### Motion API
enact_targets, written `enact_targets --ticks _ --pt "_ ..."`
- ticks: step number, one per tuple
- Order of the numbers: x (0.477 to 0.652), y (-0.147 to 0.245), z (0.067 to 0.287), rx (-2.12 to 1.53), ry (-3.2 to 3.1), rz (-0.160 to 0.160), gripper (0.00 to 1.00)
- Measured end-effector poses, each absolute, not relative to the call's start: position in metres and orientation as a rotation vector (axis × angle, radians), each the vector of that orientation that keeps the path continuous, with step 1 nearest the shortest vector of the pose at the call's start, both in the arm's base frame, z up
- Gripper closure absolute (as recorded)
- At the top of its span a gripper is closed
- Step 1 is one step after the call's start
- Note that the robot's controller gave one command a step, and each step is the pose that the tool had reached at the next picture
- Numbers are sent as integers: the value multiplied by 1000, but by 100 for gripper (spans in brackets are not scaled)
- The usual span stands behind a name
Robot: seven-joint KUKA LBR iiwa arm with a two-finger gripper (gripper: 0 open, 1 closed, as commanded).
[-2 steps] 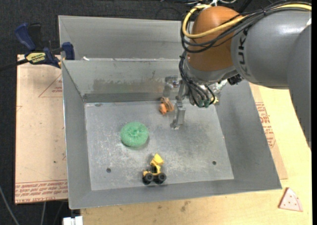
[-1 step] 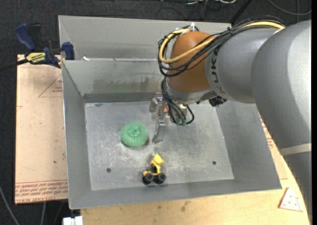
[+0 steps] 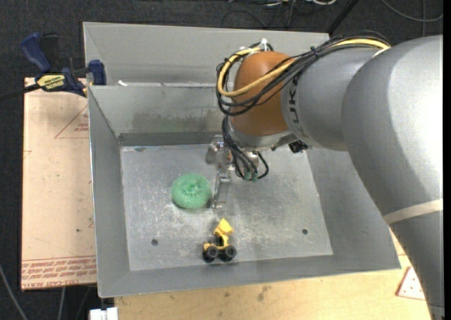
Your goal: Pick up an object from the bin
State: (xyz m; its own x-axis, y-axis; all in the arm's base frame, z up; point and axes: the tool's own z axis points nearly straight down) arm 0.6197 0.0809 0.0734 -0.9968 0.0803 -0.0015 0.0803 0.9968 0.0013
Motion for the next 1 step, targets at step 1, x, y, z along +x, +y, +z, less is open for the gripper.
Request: enact_targets --ticks 1 --pt "642 129 72 -96 3137 1 0"
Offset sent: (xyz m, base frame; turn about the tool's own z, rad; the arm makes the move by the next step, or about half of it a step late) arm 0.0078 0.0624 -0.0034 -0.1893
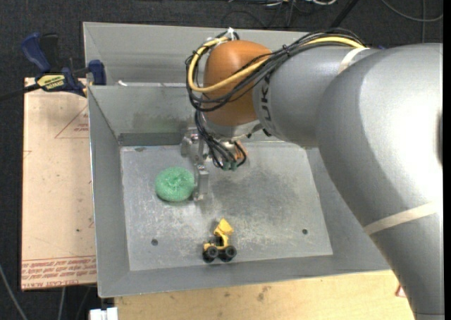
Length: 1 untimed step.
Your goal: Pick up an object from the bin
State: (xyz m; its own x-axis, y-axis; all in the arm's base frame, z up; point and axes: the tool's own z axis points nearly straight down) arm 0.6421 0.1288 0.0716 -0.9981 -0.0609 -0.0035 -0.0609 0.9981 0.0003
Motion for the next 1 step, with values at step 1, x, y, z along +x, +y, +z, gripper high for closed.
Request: enact_targets --ticks 1 --pt "638 156 71 -155 3135 5 0"
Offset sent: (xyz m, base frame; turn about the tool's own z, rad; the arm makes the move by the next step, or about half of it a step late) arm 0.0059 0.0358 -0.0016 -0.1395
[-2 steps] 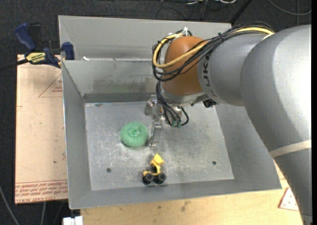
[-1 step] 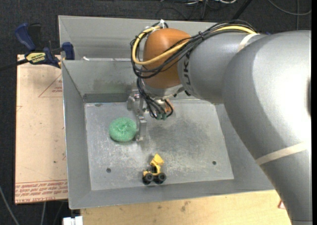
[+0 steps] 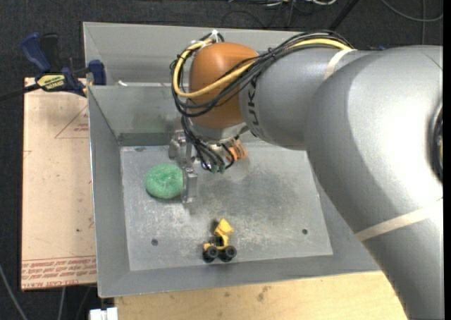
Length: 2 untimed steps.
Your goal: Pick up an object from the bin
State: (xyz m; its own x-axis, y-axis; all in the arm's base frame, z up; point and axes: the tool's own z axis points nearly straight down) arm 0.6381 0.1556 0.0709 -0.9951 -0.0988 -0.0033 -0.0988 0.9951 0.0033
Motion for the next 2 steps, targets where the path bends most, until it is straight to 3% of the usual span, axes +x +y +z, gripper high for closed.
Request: enact_targets --ticks 1,2 --pt "649 165 70 -311 3122 3 100" --pt "649 165 70 -310 3122 3 0"
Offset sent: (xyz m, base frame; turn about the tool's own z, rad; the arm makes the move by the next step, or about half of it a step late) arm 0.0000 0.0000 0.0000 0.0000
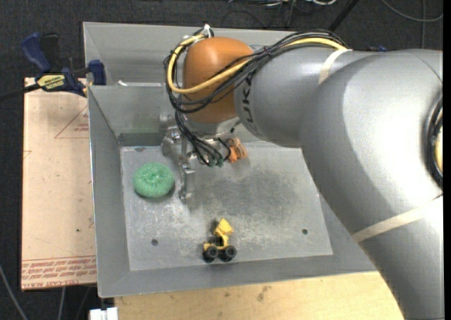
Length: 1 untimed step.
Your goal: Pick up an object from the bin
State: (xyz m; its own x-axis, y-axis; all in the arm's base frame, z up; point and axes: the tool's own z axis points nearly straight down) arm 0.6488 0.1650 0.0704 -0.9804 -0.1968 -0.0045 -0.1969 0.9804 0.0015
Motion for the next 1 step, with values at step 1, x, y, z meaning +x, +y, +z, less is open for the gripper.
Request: enact_targets --ticks 1 --pt "649 165 70 -310 3122 3 0"
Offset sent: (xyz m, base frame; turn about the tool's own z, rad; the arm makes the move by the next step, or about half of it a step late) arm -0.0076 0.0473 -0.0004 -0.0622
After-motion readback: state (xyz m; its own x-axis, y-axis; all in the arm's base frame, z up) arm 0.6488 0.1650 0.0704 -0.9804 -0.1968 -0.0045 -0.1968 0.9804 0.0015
